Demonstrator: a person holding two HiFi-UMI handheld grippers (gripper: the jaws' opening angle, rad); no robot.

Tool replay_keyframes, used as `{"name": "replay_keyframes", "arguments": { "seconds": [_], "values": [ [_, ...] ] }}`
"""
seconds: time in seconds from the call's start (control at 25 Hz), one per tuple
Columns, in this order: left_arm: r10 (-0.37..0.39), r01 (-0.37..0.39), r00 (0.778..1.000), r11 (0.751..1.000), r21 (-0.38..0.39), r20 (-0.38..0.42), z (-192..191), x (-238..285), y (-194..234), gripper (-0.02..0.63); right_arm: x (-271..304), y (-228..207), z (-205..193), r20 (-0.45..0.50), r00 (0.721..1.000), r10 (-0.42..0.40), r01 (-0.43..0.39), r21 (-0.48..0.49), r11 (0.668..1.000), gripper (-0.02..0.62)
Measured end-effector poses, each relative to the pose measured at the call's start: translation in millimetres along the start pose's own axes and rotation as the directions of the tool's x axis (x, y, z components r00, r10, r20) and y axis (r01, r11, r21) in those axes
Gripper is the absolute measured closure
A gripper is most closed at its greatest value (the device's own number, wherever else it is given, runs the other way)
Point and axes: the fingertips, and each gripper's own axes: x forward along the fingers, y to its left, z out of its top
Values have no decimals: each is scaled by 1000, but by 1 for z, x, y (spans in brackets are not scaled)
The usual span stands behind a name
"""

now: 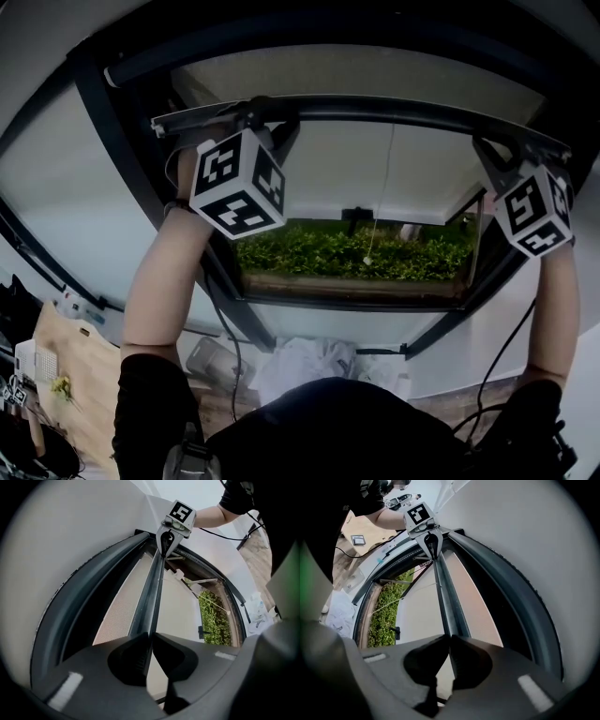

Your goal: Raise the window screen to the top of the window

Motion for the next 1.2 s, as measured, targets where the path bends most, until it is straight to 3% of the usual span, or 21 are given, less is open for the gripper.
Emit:
{"name": "replay_keyframes", "arguments": {
  "seconds": [0.96, 1.08, 1.2],
  "values": [
    [92, -92, 996, 994, 56, 5, 13, -7, 44, 571, -8, -43, 14, 19, 997, -70, 70, -28, 997, 578],
    [136, -137, 991, 988, 66, 15, 16, -11, 52, 571, -12, -51, 18, 37, 993, -109, 110, -18, 994, 578],
    [236, -239, 971, 969, 65, 40, 22, -19, 74, 569, -11, -50, 14, 10, 995, -98, 98, -27, 995, 581]
  ]
}}
